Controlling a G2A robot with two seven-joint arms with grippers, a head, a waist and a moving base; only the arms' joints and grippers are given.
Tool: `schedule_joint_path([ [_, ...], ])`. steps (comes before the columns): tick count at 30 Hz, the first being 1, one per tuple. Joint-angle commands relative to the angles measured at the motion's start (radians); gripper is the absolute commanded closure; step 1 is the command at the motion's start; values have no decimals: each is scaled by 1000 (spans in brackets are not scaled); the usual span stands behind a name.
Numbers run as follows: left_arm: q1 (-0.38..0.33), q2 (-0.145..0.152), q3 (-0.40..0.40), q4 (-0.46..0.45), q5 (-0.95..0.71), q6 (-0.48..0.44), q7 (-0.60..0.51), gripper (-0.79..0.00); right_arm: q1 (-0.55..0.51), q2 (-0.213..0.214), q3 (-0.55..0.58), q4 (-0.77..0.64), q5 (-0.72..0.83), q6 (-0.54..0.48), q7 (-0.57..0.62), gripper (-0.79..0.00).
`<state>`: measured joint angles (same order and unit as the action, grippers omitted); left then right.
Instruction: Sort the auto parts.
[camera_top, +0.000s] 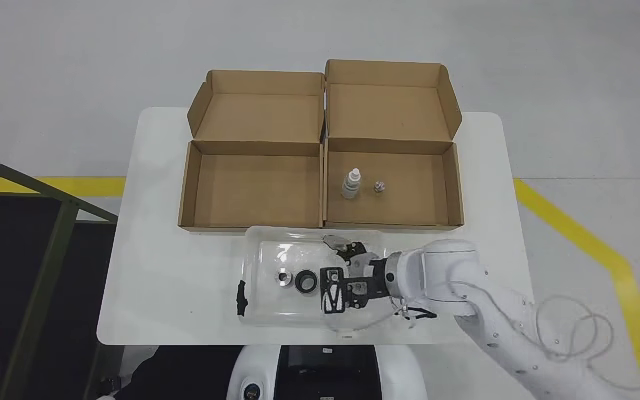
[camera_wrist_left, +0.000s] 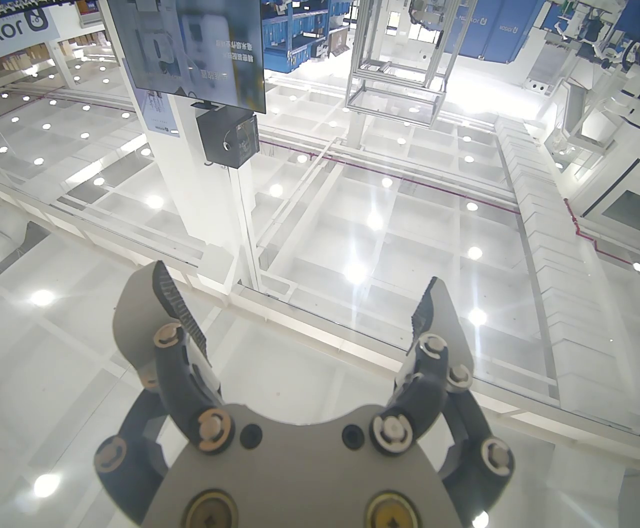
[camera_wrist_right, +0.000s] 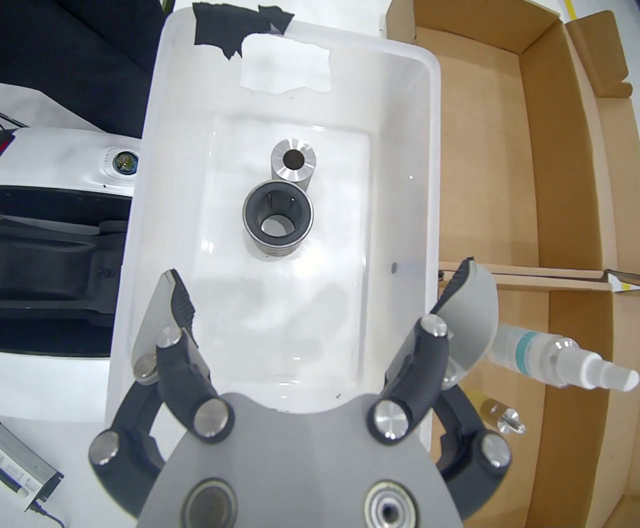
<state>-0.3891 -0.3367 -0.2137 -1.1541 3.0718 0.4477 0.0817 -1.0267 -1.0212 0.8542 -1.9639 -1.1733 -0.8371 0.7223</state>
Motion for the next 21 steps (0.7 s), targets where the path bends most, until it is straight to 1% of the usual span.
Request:
schedule_joint_path([
  [1,0,0,0,0,0,0,0,-785,11,-5,-20,18,-3,0,-3,-785],
  [5,0,0,0,0,0,0,0,-785,39,-18,-65,57,-6,2,-10,-785],
  [12,0,0,0,0,0,0,0,-785,89,-46,-140,123,-12,12,-31,-748],
  [17,0,0,0,0,0,0,0,-785,117,-65,-184,161,-19,17,-50,-736],
  [21,0,0,0,0,0,0,0,-785,140,-80,-219,183,-72,25,-67,-727],
])
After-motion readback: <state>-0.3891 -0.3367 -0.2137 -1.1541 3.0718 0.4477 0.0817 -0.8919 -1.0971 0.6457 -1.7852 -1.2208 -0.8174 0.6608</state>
